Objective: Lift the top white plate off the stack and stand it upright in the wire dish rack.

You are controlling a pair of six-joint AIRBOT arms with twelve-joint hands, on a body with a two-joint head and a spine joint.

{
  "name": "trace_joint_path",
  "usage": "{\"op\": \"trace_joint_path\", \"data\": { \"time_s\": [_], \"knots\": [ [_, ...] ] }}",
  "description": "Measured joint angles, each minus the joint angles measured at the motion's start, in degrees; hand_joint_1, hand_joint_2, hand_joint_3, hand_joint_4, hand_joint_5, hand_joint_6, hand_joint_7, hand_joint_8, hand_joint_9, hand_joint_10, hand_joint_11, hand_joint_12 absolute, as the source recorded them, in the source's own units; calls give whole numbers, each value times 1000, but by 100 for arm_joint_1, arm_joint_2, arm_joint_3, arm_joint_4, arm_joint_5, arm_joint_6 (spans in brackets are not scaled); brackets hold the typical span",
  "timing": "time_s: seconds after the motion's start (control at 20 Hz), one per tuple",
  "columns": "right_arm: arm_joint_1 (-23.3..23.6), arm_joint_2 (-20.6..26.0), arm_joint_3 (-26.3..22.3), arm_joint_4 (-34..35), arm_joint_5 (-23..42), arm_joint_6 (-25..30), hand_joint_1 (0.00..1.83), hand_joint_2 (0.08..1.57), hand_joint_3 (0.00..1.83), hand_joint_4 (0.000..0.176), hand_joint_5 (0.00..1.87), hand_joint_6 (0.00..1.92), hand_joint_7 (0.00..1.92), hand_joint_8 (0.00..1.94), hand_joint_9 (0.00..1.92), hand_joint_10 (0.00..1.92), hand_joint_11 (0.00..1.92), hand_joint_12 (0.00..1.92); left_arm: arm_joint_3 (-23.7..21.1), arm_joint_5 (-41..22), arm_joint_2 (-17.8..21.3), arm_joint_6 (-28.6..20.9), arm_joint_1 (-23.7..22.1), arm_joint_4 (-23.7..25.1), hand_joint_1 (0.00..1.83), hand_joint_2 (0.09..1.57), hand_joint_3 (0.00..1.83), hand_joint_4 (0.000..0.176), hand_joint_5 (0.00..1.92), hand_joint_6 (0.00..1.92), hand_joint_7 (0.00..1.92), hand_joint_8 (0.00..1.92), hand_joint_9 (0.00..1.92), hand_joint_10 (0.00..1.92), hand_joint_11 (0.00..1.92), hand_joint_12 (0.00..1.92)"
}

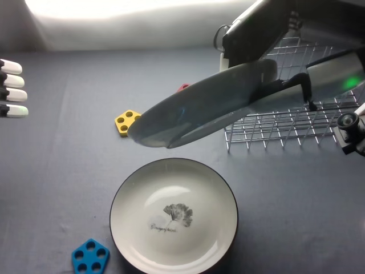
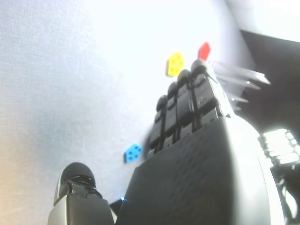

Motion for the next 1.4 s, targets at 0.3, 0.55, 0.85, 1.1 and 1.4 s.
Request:
{"op": "trace_joint_path", "data": {
  "time_s": [0.3, 0.55, 0.85, 1.1, 1.4],
  "knots": [
    [0, -4, 142, 223, 81, -17, 1499, 1028, 0, 0, 1013, 890, 1258, 230, 1150, 647, 1049, 1267, 0, -33, -2, 0, 2, -2, 128, 956, 0, 0, 80, 4, 101, 1, 106, 1, 134, 14],
    [-2, -7, 267, 280, 87, -114, 1499, 1026, 0, 0, 1022, 876, 1250, 246, 1159, 623, 1052, 1262, 0, -39, -2, 0, 2, 0, 111, 957, 1, 0, 79, 4, 111, 5, 117, 9, 146, 18],
    [-33, -4, 407, 501, 79, -236, 1500, 1025, 1, 0, 1023, 855, 1245, 272, 1161, 625, 1051, 1267, 0, -111, 0, 0, 2, -2, 123, 958, 0, 0, 77, 4, 110, 2, 108, 1, 124, 7],
    [-33, -4, 531, 833, 44, -238, 1499, 1030, 1, 0, 1010, 886, 1223, 308, 1137, 664, 1052, 1265, 4, -111, 0, 0, 2, -2, 97, 960, 0, 0, 69, 5, 108, 3, 115, 4, 131, 10],
    [-37, -7, 671, 1145, -144, -229, 1500, 1026, 0, 0, 1020, 860, 1262, 238, 1155, 639, 1049, 1273, 4, -109, 0, 0, 4, -4, 99, 960, 0, 0, 78, 5, 108, 3, 115, 2, 138, 12]
  ]
}}
